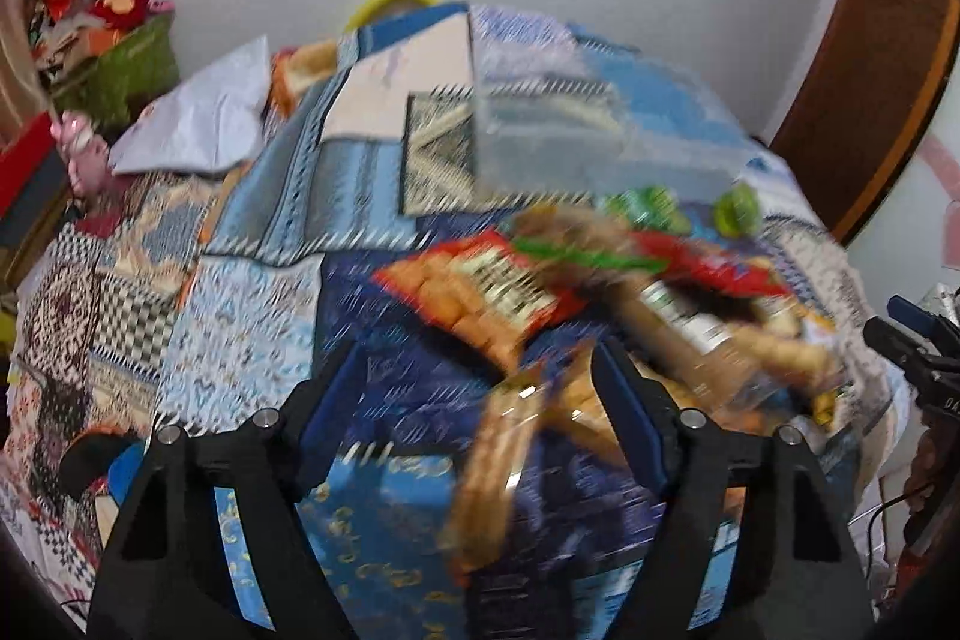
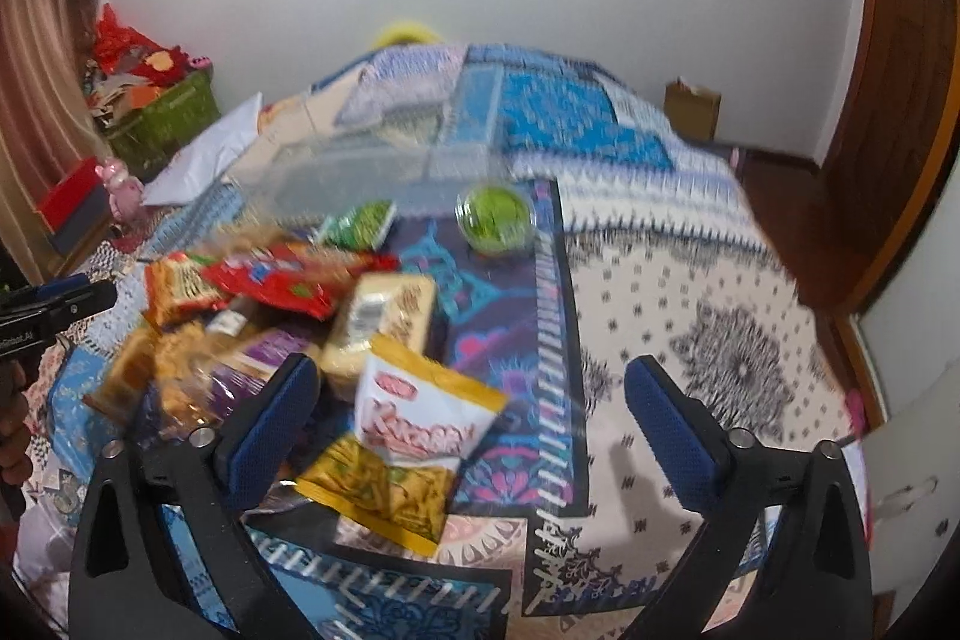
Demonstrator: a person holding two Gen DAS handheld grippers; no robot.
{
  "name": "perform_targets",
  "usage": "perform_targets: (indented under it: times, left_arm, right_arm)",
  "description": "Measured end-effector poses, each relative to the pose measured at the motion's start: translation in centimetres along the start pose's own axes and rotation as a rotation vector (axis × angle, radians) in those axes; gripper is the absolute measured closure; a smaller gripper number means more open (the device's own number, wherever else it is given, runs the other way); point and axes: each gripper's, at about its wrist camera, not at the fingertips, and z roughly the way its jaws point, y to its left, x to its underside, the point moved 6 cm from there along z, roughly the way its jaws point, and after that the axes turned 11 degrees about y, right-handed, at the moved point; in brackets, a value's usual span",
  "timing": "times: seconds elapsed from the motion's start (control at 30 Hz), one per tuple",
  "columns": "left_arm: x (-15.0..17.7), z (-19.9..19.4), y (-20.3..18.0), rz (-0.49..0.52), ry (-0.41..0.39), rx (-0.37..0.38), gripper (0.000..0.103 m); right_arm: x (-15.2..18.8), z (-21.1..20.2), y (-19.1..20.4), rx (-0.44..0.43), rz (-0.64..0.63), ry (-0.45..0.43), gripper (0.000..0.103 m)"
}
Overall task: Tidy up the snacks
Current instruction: 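Grasp the biscuit-stick pack with left tool while right tool grasps the KAKA chip bag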
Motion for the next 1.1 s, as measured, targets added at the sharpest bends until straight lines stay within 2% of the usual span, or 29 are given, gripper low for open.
perform_targets:
  times: [0.17, 0.4, 0.47, 0.57, 0.7, 0.87, 1.1]
  left_arm:
    - [1.2, 1.6, 0.7, 0.009, 0.057, -0.008, 0.027]
    - [2.5, 2.2, 0.1, 0.038, 0.085, 0.004, 0.028]
    - [2.8, 2.6, -0.1, 0.052, 0.101, -0.004, 0.033]
    - [3.1, 3.3, -0.2, 0.053, 0.129, -0.007, 0.041]
    - [3.5, 4.4, -0.3, 0.040, 0.174, 0.026, 0.051]
    - [3.8, 5.1, -1.0, 0.046, 0.191, 0.052, 0.075]
    - [3.6, 3.8, -1.3, 0.060, 0.149, 0.033, 0.080]
  right_arm:
    - [0.8, 2.2, 0.2, -0.021, 0.001, 0.068, 0.016]
    - [1.6, 3.8, 1.1, -0.116, 0.024, 0.125, 0.018]
    - [1.9, 4.3, 1.4, -0.127, 0.023, 0.144, 0.018]
    - [2.1, 4.8, 1.7, -0.138, 0.025, 0.164, 0.024]
    - [2.1, 5.3, 1.7, -0.154, 0.040, 0.174, 0.028]
    - [2.0, 5.5, 1.7, -0.132, 0.033, 0.175, 0.049]
    - [2.2, 4.9, 1.0, -0.137, 0.043, 0.153, 0.056]
